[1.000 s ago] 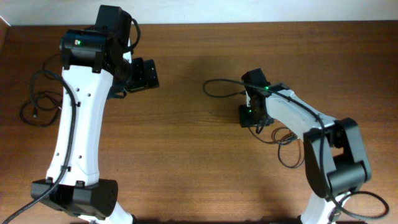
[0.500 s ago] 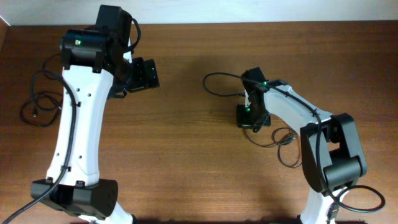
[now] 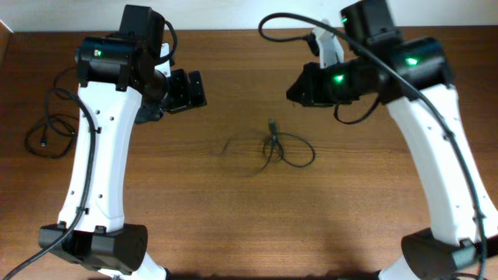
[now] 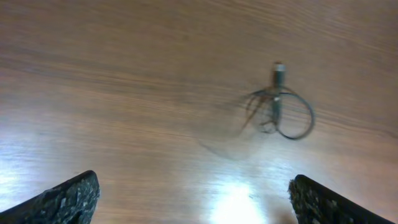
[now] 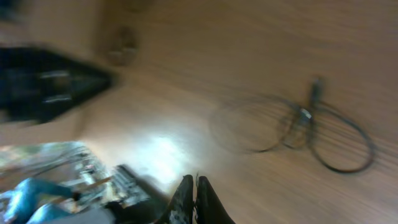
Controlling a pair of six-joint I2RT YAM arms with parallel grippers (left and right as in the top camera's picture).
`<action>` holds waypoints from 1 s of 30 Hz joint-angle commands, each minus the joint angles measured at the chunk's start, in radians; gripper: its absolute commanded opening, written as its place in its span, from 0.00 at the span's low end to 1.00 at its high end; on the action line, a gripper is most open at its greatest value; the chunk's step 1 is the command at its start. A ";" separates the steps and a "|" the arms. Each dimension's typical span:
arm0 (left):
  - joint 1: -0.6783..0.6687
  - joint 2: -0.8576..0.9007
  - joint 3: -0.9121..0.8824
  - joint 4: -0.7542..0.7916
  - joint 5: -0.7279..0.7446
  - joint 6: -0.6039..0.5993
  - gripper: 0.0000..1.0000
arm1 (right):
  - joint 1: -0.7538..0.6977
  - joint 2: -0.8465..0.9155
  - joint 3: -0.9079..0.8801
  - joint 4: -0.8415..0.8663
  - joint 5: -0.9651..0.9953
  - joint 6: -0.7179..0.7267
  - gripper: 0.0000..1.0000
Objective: Untangle cables
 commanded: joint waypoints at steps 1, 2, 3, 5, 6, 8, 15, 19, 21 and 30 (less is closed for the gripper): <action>0.006 -0.020 -0.003 0.012 0.174 -0.013 0.99 | 0.005 -0.053 0.084 0.010 -0.205 -0.014 0.04; 0.006 -0.020 -0.003 0.012 0.190 -0.013 0.99 | 0.005 -0.062 0.100 0.013 -0.216 -0.014 0.04; 0.006 -0.020 -0.003 0.011 0.188 -0.012 0.99 | 0.005 -0.069 0.114 0.012 -0.201 -0.014 0.04; 0.006 -0.019 -0.003 0.007 0.171 -0.013 0.99 | 0.003 -0.074 0.116 -0.002 -0.099 -0.014 0.11; 0.006 -0.019 -0.003 0.006 0.158 -0.013 0.99 | 0.004 -0.074 0.115 -0.027 -0.009 -0.014 0.24; 0.006 -0.019 -0.003 0.003 0.116 -0.013 0.99 | 0.004 -0.068 0.111 -0.087 0.182 -0.014 0.59; -0.008 -0.016 -0.196 0.086 -0.046 -0.003 0.90 | 0.006 -0.016 0.102 -0.221 0.393 -0.010 0.98; -0.065 -0.016 -0.418 0.257 -0.045 0.033 0.87 | 0.006 0.008 0.102 -0.250 0.393 -0.011 0.99; -0.093 -0.016 -0.512 0.356 -0.046 0.032 0.88 | 0.006 0.013 0.102 -0.249 0.393 -0.010 0.99; -0.225 0.057 -0.721 0.648 -0.205 0.021 0.85 | 0.006 0.016 0.102 -0.250 0.393 -0.010 0.99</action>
